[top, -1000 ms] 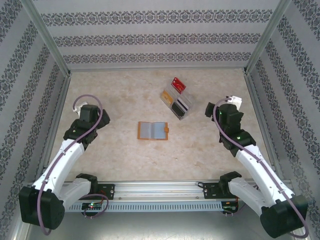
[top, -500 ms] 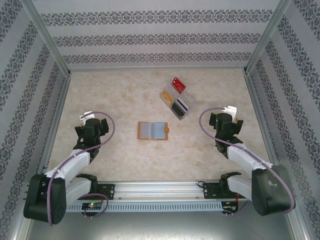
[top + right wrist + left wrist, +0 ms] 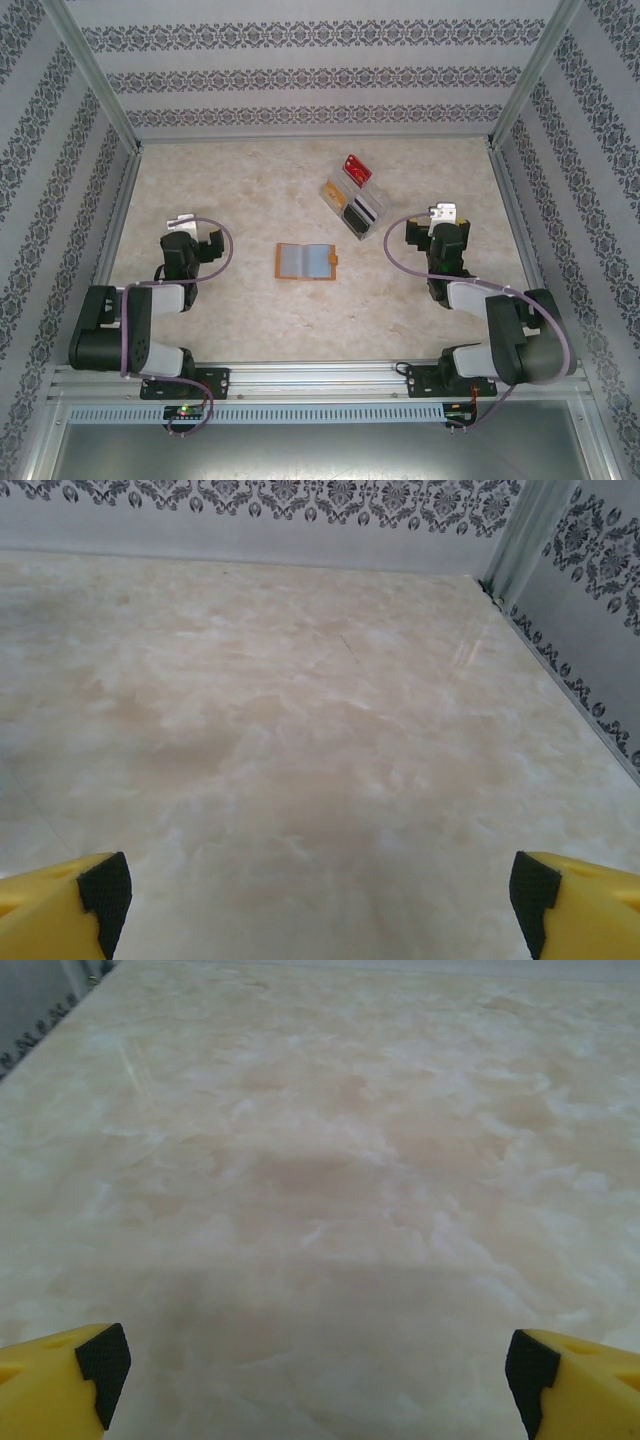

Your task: Take the credit cards out of the card holder

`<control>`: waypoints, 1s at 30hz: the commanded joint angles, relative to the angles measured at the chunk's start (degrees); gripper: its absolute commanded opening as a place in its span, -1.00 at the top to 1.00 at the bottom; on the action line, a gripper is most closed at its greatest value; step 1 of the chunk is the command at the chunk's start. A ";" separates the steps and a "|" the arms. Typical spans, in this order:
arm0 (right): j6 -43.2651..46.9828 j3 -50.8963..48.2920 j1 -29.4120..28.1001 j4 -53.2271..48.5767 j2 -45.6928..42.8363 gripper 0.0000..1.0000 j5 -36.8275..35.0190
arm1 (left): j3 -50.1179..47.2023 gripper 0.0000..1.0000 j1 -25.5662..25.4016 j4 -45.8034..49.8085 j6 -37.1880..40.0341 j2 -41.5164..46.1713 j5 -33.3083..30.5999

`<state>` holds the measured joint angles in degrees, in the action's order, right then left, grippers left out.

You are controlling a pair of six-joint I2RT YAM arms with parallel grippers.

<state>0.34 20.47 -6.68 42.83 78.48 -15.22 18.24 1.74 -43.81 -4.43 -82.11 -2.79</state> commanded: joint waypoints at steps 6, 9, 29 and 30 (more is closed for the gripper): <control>-0.92 -0.19 3.03 10.41 6.78 -0.96 6.27 | 2.14 -0.99 0.90 -8.39 1.05 -5.81 4.75; -1.19 0.62 3.08 9.02 7.19 -0.96 6.10 | 4.07 -0.99 0.77 -6.00 1.78 -6.96 5.94; -2.56 1.33 4.30 8.41 7.66 -0.96 6.59 | 5.75 -0.99 -1.83 -3.21 4.01 -7.29 2.79; -2.51 1.33 4.30 8.41 7.74 -0.96 6.58 | 5.80 -0.99 -1.83 -3.16 4.00 -7.35 2.79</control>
<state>-1.32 20.64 -2.72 49.76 85.93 -9.54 22.85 0.36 -47.18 -1.63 -88.95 -0.43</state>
